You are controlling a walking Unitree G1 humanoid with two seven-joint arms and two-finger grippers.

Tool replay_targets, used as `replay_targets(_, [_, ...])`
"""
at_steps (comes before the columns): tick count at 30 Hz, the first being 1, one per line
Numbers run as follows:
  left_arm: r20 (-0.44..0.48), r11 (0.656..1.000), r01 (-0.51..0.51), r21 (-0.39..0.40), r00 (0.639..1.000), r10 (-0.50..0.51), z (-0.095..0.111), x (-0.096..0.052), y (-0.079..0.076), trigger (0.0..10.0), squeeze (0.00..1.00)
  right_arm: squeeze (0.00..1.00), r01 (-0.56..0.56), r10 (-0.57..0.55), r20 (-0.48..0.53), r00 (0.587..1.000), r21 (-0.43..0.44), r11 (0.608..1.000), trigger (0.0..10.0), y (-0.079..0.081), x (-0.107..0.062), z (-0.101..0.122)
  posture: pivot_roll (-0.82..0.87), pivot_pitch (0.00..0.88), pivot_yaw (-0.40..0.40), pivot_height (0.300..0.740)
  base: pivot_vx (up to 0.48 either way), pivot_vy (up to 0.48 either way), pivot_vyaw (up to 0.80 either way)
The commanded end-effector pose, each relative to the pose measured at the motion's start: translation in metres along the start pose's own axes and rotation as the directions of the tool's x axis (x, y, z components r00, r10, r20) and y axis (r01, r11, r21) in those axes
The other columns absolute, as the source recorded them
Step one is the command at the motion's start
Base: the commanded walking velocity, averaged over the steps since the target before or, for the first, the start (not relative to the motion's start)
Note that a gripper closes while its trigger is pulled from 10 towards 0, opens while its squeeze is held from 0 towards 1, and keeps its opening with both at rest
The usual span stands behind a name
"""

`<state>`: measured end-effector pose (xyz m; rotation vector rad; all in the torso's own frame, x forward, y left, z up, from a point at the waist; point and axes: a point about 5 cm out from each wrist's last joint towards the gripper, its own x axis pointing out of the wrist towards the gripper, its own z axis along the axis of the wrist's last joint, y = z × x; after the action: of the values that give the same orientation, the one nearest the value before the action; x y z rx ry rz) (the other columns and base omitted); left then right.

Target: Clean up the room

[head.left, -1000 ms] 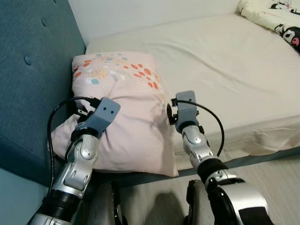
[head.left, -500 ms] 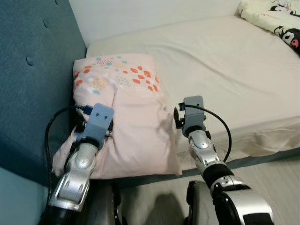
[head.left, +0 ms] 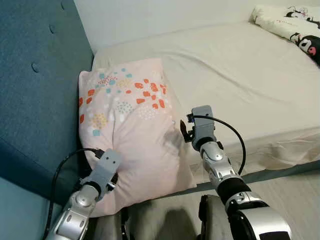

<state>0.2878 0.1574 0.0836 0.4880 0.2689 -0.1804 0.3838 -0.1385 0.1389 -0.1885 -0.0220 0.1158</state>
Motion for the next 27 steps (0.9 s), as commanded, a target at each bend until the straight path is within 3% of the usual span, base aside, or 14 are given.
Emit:
replay_targets(1, [0.162, 0.994, -0.084, -0.071, 0.982, 0.094, 0.031, 0.007, 0.017, 10.0, 0.00, 0.00, 0.014, -0.014, 0.015, 1.000, 0.021, 1.000, 10.0, -0.003, -0.001, 0.002, 0.10, 0.235, 0.051, 0.564, 0.000, 0.000, 0.00])
replay_targets(3, [0.162, 0.994, -0.084, -0.071, 0.982, 0.094, 0.031, 0.007, 0.017, 10.0, 0.00, 0.00, 0.014, -0.014, 0.015, 1.000, 0.021, 1.000, 10.0, -0.003, -0.001, 0.002, 0.10, 0.235, 0.051, 0.564, 0.000, 0.000, 0.00])
replay_targets(5, [0.269, 0.977, -0.135, -0.166, 0.947, 0.177, 0.057, 0.006, 0.044, 10.0, 0.00, 0.00, 0.036, -0.039, 0.052, 0.998, 0.048, 0.998, 10.0, -0.009, 0.000, 0.008, 0.10, 0.233, 0.052, 0.564, 0.000, 0.000, 0.00])
replay_targets(6, [0.307, 0.964, -0.105, -0.244, 0.935, 0.180, 0.068, 0.004, 0.058, 10.0, 0.00, 0.00, 0.051, -0.056, 0.072, 0.996, 0.070, 0.996, 10.0, -0.013, 0.000, 0.011, 0.10, 0.233, 0.052, 0.564, 0.000, 0.000, 0.00])
replay_targets(9, [0.340, 0.953, -0.063, -0.297, 0.926, 0.167, 0.075, 0.001, 0.068, 10.0, 0.00, 0.00, 0.057, -0.064, 0.088, 0.994, 0.085, 0.995, 10.0, -0.016, 0.000, 0.014, 0.10, 0.233, 0.052, 0.564, 0.000, 0.000, 0.00])
replay_targets(10, [0.373, 0.946, -0.003, -0.323, 0.918, 0.131, 0.079, -0.002, 0.076, 10.0, 1.00, 0.00, 0.057, -0.066, 0.096, 0.993, 0.092, 0.994, 10.0, -0.017, -0.001, 0.016, 0.10, 0.229, 0.051, 0.564, 0.000, 0.000, 0.00])
replay_targets(15, [0.381, 0.955, 0.040, -0.293, 0.921, 0.078, 0.071, -0.006, 0.082, 10.0, 1.00, 0.00, 0.043, -0.051, 0.096, 0.994, 0.084, 0.996, 10.0, -0.017, -0.001, 0.016, 0.10, 0.225, 0.049, 0.564, 0.000, 0.000, 0.00])
replay_targets(17, [0.351, 0.969, 0.078, -0.236, 0.936, 0.010, 0.057, -0.009, 0.074, 10.0, 1.00, 0.00, 0.029, -0.033, 0.071, 0.997, 0.067, 0.997, 10.0, -0.015, -0.001, 0.012, 0.10, 0.226, 0.045, 0.564, 0.000, 0.000, 0.00])
replay_targets(19, [0.351, 0.969, 0.078, -0.236, 0.936, 0.010, 0.057, -0.009, 0.074, 10.0, 1.00, 0.00, 0.029, -0.033, 0.071, 0.997, 0.067, 0.997, 10.0, -0.015, -0.001, 0.012, 0.10, 0.226, 0.045, 0.564, 0.000, 0.000, 0.00])
replay_targets(20, [0.335, 0.976, 0.097, -0.193, 0.942, -0.028, 0.050, -0.011, 0.068, 10.0, 0.00, 0.00, 0.020, -0.024, 0.057, 0.998, 0.059, 0.998, 10.0, -0.013, -0.001, 0.010, 0.09, 0.225, 0.045, 0.564, 0.000, 0.000, 0.00])
replay_targets(25, [0.313, 0.991, 0.078, -0.107, 0.949, -0.041, 0.040, -0.016, 0.067, 10.0, 0.00, 0.00, 0.007, -0.009, 0.039, 0.999, 0.039, 0.999, 10.0, -0.011, -0.002, 0.007, 0.09, 0.224, 0.042, 0.564, 0.000, 0.000, 0.00])
replay_targets(27, [0.307, 0.988, -0.134, -0.072, 0.940, 0.150, 0.036, -0.022, 0.102, 10.0, 0.00, 0.00, 0.028, -0.029, 0.038, 0.999, 0.036, 0.999, 10.0, -0.015, -0.002, 0.008, 0.09, 0.220, 0.041, 0.564, 0.000, 0.000, 0.00])
